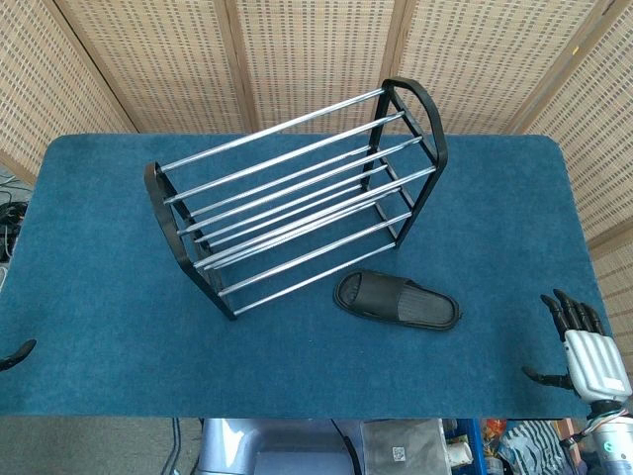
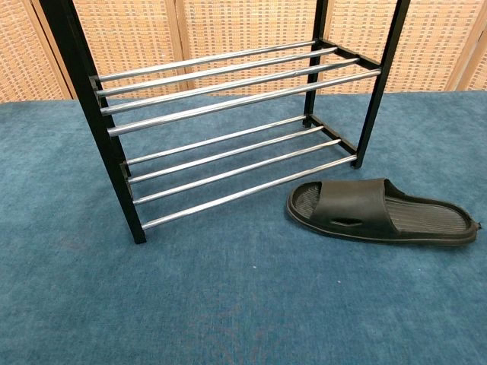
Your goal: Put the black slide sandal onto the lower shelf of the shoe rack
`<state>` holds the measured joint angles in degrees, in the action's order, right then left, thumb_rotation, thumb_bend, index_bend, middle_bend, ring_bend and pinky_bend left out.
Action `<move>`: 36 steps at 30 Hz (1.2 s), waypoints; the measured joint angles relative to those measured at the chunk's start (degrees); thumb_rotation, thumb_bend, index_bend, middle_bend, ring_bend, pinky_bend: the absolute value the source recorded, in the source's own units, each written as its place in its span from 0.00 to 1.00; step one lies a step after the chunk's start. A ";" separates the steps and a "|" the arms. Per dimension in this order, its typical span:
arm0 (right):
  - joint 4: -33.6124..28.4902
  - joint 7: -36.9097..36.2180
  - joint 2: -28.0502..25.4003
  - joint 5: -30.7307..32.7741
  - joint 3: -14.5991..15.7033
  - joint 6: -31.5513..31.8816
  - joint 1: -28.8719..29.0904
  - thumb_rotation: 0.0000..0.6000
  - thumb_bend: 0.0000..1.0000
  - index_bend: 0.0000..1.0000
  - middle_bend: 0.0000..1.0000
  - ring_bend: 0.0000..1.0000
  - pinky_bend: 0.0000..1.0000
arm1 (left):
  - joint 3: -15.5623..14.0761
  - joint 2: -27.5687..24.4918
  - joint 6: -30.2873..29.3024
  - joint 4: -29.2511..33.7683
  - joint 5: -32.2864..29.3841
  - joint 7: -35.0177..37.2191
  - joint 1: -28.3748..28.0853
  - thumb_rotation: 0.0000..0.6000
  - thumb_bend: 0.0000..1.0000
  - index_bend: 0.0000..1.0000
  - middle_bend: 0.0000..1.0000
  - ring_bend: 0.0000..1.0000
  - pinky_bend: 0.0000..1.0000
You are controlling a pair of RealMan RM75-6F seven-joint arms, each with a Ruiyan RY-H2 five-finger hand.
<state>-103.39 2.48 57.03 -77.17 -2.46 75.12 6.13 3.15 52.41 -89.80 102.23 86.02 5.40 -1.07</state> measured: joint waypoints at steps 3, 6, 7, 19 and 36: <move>0.04 0.03 0.16 -0.08 0.06 -0.63 0.32 1.00 0.00 0.00 0.00 0.00 0.00 | 0.11 -0.09 -0.16 0.00 -0.12 0.37 0.06 1.00 0.19 0.00 0.00 0.00 0.00; -0.14 -0.22 0.37 -0.04 0.05 -1.67 0.83 1.00 0.00 0.00 0.00 0.00 0.00 | 0.23 -0.21 -0.11 -0.05 -0.37 0.74 0.04 1.00 0.19 0.00 0.00 0.00 0.00; -0.30 -0.55 0.43 0.04 0.00 -2.12 1.05 1.00 0.00 0.00 0.00 0.00 0.00 | 0.25 -0.23 -0.02 -0.06 -0.44 0.76 0.02 1.00 0.19 0.00 0.00 0.00 0.00; -1.31 -1.19 2.75 7.35 -4.45 -16.88 11.67 1.00 0.00 0.00 0.00 0.00 0.00 | 0.44 -0.55 0.78 -0.26 -1.08 2.11 -0.30 1.00 0.19 0.00 0.00 0.00 0.00; 2.24 12.80 16.41 31.36 -6.14 -25.64 26.18 1.00 0.00 0.00 0.00 0.00 0.00 | 0.78 -1.25 3.76 -1.29 -2.95 4.53 -1.38 1.00 0.19 0.00 0.00 0.00 0.00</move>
<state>-101.15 15.28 73.44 -45.81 -8.61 49.48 32.31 3.93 51.16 -86.04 100.94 83.07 9.94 -2.45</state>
